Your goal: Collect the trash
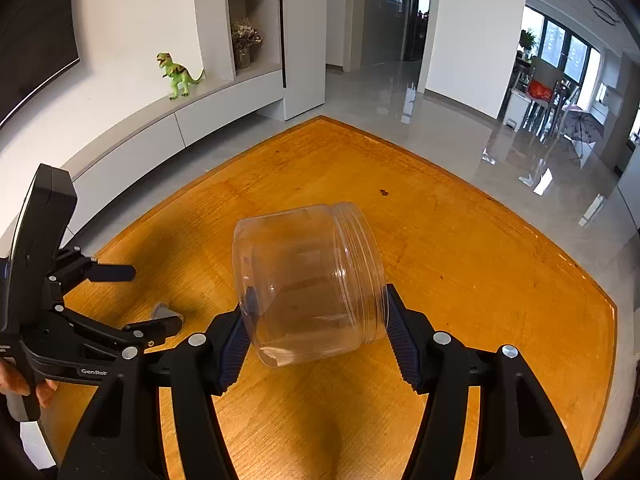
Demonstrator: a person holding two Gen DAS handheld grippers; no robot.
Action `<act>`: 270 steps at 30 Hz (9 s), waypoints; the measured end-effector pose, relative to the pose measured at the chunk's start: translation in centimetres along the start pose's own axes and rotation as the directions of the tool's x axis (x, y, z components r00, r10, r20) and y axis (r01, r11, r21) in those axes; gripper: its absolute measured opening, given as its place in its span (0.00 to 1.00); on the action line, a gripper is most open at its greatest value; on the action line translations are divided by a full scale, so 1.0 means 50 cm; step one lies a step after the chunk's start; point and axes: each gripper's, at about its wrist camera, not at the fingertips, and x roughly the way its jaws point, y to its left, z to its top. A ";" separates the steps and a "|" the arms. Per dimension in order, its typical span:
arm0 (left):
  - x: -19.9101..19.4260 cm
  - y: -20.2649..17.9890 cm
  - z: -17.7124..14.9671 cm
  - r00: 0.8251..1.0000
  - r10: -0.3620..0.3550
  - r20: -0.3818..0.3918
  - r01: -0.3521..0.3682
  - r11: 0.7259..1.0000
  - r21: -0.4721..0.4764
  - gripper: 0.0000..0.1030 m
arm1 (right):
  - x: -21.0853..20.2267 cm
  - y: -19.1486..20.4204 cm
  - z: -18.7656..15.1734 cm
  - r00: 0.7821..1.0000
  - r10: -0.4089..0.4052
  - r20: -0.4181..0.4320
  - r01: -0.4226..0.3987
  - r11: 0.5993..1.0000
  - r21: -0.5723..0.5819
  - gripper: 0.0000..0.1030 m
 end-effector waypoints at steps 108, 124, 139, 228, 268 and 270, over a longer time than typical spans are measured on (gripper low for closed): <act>-0.238 0.175 -0.499 0.961 0.081 0.264 -0.079 0.997 -0.016 0.94 | -0.174 0.335 -0.358 1.000 -0.004 0.005 0.003 0.979 0.203 0.88; -0.044 -0.100 -0.310 0.961 -0.055 0.272 -0.007 0.975 0.223 0.94 | -0.140 0.066 -0.467 0.956 -0.281 -0.088 0.288 0.826 0.484 0.91; -0.013 -0.106 -0.288 0.976 -0.031 0.215 -0.009 0.983 0.181 0.94 | -0.123 0.056 -0.461 0.935 -0.324 -0.146 0.354 0.815 0.458 0.97; -0.012 -0.105 -0.288 0.976 -0.032 0.215 -0.008 0.984 0.180 0.94 | -0.122 0.052 -0.464 0.936 -0.321 -0.145 0.351 0.818 0.455 0.98; -0.011 -0.109 -0.286 0.976 -0.030 0.216 -0.009 0.984 0.177 0.94 | -0.122 0.051 -0.463 0.936 -0.321 -0.145 0.352 0.818 0.455 0.98; -0.011 -0.109 -0.286 0.976 -0.030 0.216 -0.009 0.984 0.177 0.94 | -0.122 0.051 -0.463 0.936 -0.321 -0.145 0.352 0.818 0.455 0.98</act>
